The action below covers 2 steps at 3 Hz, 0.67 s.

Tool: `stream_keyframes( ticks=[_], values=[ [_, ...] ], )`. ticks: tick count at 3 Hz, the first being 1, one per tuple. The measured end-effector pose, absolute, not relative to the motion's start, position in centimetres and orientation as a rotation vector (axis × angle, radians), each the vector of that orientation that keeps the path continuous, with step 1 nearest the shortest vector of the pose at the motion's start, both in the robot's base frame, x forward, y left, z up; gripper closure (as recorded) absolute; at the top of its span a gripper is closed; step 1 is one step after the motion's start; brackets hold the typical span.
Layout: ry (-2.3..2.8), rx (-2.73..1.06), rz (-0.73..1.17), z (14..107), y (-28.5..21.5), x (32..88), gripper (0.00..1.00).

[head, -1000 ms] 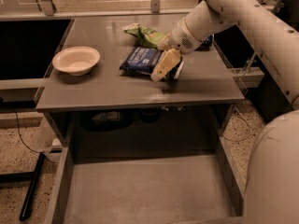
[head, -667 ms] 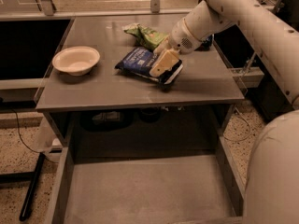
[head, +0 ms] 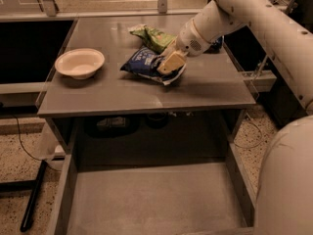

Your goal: Place blue chip bag into top drawer

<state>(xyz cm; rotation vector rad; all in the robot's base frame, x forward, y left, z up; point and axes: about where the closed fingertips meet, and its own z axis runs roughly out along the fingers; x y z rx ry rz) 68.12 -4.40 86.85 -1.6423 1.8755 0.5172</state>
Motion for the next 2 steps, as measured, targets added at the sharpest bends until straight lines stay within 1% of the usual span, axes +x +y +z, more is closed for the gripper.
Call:
stream_keyframes(
  ticks=[1,2],
  values=[
    [1.876,-1.642,0.517,86.84,-4.40,68.12,1.00],
    [1.876,-1.642,0.517,86.84,-4.40,68.12,1.00]
  ],
)
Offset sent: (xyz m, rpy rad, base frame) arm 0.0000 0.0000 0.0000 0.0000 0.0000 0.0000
